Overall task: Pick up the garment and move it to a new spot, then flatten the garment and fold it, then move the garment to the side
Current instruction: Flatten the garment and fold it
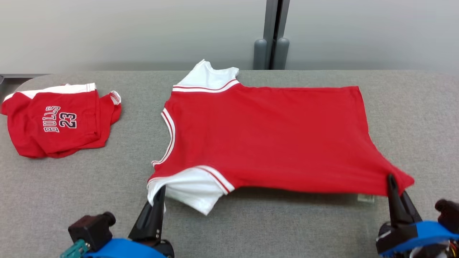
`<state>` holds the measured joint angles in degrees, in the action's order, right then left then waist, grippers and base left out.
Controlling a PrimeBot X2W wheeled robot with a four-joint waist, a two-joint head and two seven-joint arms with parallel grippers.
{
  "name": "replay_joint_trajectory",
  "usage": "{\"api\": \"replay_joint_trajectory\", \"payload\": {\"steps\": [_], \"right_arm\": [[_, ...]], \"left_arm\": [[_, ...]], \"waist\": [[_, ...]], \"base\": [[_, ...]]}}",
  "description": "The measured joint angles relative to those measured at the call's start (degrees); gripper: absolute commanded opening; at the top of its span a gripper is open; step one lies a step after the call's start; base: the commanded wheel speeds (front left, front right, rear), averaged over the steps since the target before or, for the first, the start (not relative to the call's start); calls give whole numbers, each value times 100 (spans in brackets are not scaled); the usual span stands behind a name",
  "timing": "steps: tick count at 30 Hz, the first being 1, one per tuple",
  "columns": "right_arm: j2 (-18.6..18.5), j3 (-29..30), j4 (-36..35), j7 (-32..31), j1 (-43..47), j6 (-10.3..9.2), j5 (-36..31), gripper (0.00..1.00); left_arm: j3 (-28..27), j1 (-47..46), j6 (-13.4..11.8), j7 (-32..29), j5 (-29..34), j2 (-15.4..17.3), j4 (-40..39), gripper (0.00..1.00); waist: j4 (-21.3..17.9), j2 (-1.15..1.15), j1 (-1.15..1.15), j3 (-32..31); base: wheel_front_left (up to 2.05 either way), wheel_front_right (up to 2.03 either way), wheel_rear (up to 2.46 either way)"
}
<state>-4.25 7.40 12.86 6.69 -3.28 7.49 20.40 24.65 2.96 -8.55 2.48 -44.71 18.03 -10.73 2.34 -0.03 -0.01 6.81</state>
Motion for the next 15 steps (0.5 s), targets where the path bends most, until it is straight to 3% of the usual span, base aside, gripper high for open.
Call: {"api": "replay_joint_trajectory", "payload": {"steps": [7, 15], "right_arm": [[126, 211, -486, -464, 524, 0, -18, 0], [136, 230, -191, -773, 429, 0, 9, 0]], "left_arm": [[-15, 353, -175, -140, -133, 38, -41, 0], [-7, 214, -127, -77, -179, -55, 325, 0]], "waist": [[-19, 1, 1, 39], [-57, 2, 1, 141]], "base": [[0, 0, 0], [0, 0, 0]]}}
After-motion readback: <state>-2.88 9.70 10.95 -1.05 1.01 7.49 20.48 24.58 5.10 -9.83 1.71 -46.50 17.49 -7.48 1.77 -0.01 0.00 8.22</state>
